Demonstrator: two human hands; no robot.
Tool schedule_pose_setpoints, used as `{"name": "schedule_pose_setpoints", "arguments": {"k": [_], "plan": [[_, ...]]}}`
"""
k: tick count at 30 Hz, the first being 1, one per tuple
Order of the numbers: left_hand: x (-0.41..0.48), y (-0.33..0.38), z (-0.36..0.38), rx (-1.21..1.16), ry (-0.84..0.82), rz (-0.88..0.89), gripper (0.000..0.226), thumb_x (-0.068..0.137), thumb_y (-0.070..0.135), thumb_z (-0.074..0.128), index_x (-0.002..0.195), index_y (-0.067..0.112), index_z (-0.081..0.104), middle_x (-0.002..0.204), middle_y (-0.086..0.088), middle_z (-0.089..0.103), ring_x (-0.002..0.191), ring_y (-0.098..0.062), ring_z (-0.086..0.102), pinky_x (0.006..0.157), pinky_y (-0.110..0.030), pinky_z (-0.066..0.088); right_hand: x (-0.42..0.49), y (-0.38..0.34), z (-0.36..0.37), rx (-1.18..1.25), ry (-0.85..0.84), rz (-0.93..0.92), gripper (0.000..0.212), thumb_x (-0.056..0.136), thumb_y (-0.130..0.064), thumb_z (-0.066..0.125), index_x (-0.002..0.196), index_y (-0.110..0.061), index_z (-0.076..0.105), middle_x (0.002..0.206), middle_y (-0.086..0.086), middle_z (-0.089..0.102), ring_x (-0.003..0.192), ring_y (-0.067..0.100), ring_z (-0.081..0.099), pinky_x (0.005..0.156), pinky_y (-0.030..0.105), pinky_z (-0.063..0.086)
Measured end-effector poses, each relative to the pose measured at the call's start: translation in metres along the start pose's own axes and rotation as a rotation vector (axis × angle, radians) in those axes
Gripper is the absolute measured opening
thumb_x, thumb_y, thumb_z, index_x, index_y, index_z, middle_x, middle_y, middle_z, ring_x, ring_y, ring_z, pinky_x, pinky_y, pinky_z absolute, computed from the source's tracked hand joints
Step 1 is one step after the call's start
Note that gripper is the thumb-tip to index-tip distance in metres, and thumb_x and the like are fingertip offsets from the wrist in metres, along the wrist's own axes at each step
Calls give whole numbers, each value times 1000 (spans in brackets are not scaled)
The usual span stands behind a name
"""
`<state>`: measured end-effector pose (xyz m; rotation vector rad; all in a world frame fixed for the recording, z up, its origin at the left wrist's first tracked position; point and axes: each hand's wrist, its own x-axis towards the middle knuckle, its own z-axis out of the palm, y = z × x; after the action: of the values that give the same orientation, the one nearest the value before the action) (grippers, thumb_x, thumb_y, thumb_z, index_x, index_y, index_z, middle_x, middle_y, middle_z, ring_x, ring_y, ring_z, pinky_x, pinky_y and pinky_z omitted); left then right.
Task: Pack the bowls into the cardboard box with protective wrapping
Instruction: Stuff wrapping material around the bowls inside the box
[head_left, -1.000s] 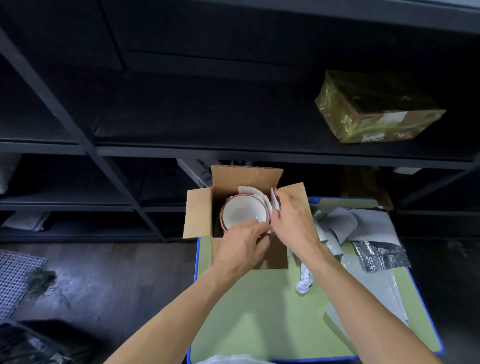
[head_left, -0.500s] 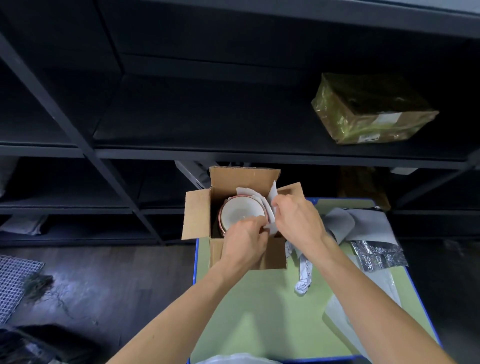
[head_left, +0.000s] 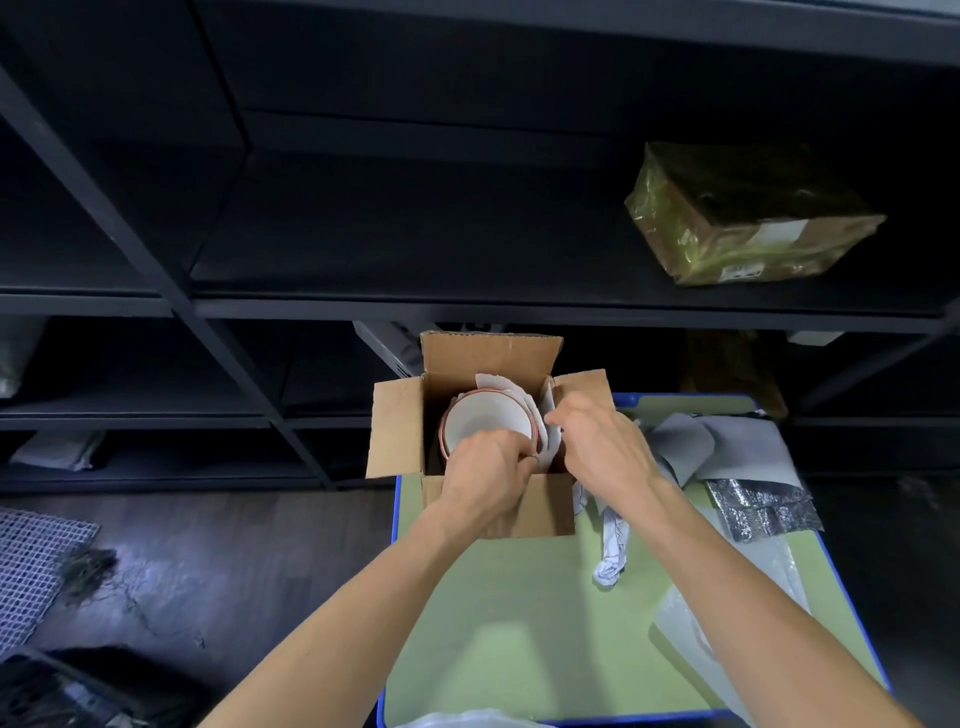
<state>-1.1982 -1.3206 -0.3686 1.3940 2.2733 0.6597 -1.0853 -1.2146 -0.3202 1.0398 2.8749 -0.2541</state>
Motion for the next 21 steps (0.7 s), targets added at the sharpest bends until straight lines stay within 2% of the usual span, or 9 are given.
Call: {"name": "schedule_pose_setpoints", "arguments": {"k": [4, 7, 11, 16, 21], "plan": [[6, -4, -11, 0, -36, -14, 11, 86, 27, 61, 85, 19, 69, 85, -1, 71, 85, -25, 61, 66, -34, 47, 2, 5, 2, -19, 50, -55, 36, 89, -3, 55, 116, -21, 71, 116, -2, 58, 114, 20, 49, 71, 34, 46], [5, -11, -16, 65, -59, 11, 12, 87, 28, 63, 91, 23, 72, 89, 1, 72, 88, -24, 62, 73, -35, 50, 3, 8, 5, -1, 54, -65, 29, 94, -10, 54, 112, -24, 72, 114, -8, 61, 111, 16, 49, 69, 32, 45], [6, -14, -20, 129, -106, 37, 16, 89, 23, 61, 96, 24, 75, 93, 0, 73, 90, -26, 63, 72, -32, 49, 0, 7, 12, -31, 41, -111, 30, 93, -9, 55, 111, -26, 73, 113, -11, 64, 109, 15, 50, 66, 28, 37], [10, -14, -25, 160, -92, 80, 19, 90, 24, 60, 99, 25, 77, 99, 0, 75, 95, -25, 65, 75, -31, 50, 1, 11, 8, 17, 117, -90, 29, 91, -8, 58, 106, -27, 74, 108, -14, 66, 107, 13, 50, 67, 32, 48], [4, -14, -21, 179, -97, 82, 22, 91, 23, 55, 99, 27, 76, 94, -3, 73, 90, -29, 64, 64, -28, 40, -2, 10, 17, 25, 122, -116, 28, 89, -4, 61, 105, -21, 76, 104, -9, 70, 103, 19, 54, 67, 34, 48]]}}
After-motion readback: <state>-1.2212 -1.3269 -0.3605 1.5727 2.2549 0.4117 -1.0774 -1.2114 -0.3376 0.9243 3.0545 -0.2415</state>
